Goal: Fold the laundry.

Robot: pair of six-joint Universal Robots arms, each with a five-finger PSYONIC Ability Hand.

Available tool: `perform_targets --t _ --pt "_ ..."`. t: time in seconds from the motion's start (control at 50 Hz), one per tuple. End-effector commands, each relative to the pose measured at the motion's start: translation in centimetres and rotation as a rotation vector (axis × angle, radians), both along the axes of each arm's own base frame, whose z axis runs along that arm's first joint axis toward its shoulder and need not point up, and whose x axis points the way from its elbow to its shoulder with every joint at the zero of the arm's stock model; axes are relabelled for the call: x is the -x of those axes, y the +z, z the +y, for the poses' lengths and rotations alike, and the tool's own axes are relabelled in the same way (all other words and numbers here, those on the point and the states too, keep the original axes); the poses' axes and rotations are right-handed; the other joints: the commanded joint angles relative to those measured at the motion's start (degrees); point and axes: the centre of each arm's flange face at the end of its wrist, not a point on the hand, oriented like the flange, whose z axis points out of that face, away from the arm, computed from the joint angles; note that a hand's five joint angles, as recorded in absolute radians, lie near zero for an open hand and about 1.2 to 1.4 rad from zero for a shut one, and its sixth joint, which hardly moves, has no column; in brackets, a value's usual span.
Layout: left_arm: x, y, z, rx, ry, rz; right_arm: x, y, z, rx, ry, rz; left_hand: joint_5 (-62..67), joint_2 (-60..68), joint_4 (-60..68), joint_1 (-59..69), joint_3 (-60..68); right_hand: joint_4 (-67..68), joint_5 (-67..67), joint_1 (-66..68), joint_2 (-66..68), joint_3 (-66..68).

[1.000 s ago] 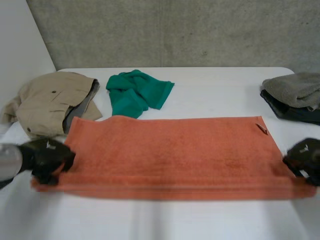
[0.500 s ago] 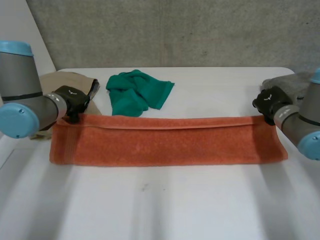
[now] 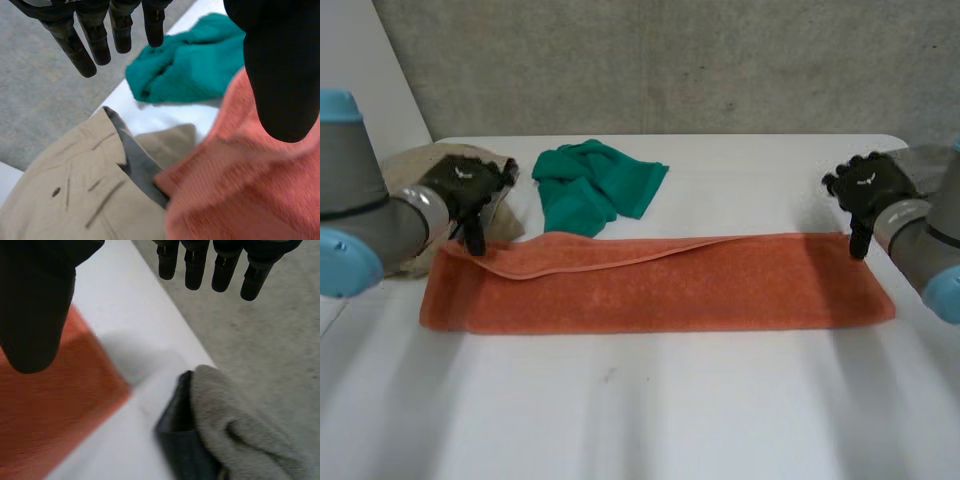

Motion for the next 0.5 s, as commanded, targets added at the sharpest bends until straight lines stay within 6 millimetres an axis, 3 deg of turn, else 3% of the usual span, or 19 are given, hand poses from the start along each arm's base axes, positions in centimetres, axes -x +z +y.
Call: perform_targets --t 0.02,0.12,0.32,0.4,0.5 --pt "-0.6 -4.4 -0.9 0.037 -0.039 -0.117 0.4 -2.1 1.7 -0.098 0.042 -0.012 -2.9 -1.6 -1.7 -1.0 -1.9 -2.1 -2.8 -2.4 -2.0 -1.9" --pt "-0.8 -5.8 -2.8 0.079 -0.013 -0.158 0.2 -2.9 1.0 -0.064 0.039 -0.023 -2.9 -1.6 -1.7 -1.0 -1.9 -2.1 -2.8 -2.4 -2.0 -1.9" --pt "-0.1 -5.0 -7.2 0.209 0.069 -0.101 -2.6 -2.8 -2.5 0.146 0.026 -0.095 -2.9 -1.6 -1.7 -1.0 -1.9 -2.1 -2.8 -2.4 -2.0 -1.9" --pt "-2.7 -3.2 -9.8 0.270 0.285 -0.091 -3.2 -2.9 -2.8 0.149 -0.025 -0.075 -2.9 -1.6 -1.7 -1.0 -1.9 -2.1 -2.8 -2.4 -2.0 -1.9" --pt "-0.8 -1.5 -8.5 0.258 0.203 -0.008 -3.3 -3.3 -1.7 0.086 -0.034 -0.062 -2.9 -1.6 -1.7 -1.0 -1.9 -2.1 -2.8 -2.4 -2.0 -1.9"
